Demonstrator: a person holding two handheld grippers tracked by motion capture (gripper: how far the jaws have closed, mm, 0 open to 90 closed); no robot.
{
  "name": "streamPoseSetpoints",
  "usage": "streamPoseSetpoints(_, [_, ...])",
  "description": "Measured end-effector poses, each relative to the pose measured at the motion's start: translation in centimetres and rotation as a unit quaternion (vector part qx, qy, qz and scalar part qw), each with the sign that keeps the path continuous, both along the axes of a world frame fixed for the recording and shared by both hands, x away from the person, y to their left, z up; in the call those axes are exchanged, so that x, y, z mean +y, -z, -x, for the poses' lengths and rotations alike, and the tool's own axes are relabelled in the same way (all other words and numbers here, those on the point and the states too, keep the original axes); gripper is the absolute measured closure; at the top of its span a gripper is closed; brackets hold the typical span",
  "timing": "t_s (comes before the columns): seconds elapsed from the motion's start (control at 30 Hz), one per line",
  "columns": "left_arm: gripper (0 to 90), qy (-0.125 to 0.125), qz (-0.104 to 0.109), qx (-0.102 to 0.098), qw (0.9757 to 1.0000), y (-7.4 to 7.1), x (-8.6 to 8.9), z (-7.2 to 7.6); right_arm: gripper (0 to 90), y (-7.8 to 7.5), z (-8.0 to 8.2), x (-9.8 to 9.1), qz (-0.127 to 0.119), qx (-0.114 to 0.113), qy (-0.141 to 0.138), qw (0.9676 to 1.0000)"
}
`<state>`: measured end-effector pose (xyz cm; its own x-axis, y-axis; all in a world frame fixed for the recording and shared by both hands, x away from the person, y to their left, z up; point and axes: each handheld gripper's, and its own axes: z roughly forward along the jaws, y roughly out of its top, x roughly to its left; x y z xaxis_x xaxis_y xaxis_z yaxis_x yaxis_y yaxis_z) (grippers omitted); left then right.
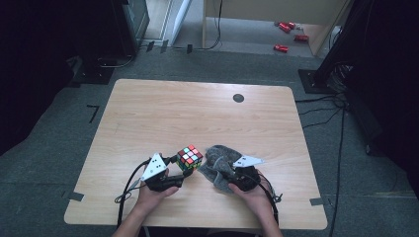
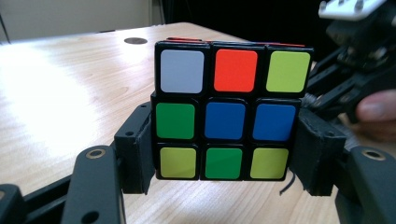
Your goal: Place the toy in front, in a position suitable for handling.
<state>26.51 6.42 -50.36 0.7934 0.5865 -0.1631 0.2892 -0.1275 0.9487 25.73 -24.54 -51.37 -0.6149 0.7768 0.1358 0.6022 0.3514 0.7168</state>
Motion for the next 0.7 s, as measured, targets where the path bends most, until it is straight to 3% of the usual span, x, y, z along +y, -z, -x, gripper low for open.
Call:
streamPoseSetpoints(0.1, [34.3, -0.016, 0.032, 0.03, 0.9989, 0.0, 1.0, -0.5, 75.9, -0.2, 0.3, 0.4, 0.015, -0.011, 0.007, 0.9998])
streamPoseSetpoints(0.2, [34.3, -0.009, 0.027, 0.038, 0.9988, 0.0, 0.9, -0.8, 76.6, -0.3, 0.7, 0.6, 0.012, -0.026, 0.024, 0.9993])
streamPoseSetpoints(0.27, [34.4, -0.002, 0.006, 0.026, 0.9996, 0.0, 0.3, -0.6, 76.6, -1.0, 0.8, 0.5, 0.004, -0.04, 0.036, 0.9986])
streamPoseSetpoints(0.43, [34.4, 0.002, -0.032, -0.001, 0.9995, -0.2, -0.7, -0.1, 76.6, -3.7, 1.5, 0.2, -0.044, -0.081, 0.053, 0.9943])
streamPoseSetpoints(0.5, [34.4, 0.005, -0.05, -0.014, 0.9986, -0.5, -1.0, 0.1, 76.5, -5.1, 2.0, 0.2, -0.064, -0.101, 0.053, 0.9914])
streamPoseSetpoints(0.7, [34.4, 0.026, -0.073, -0.043, 0.9961, -1.4, -2.3, 1.4, 76.1, -8.9, 4.0, 0.9, -0.109, -0.156, 0.032, 0.9812])
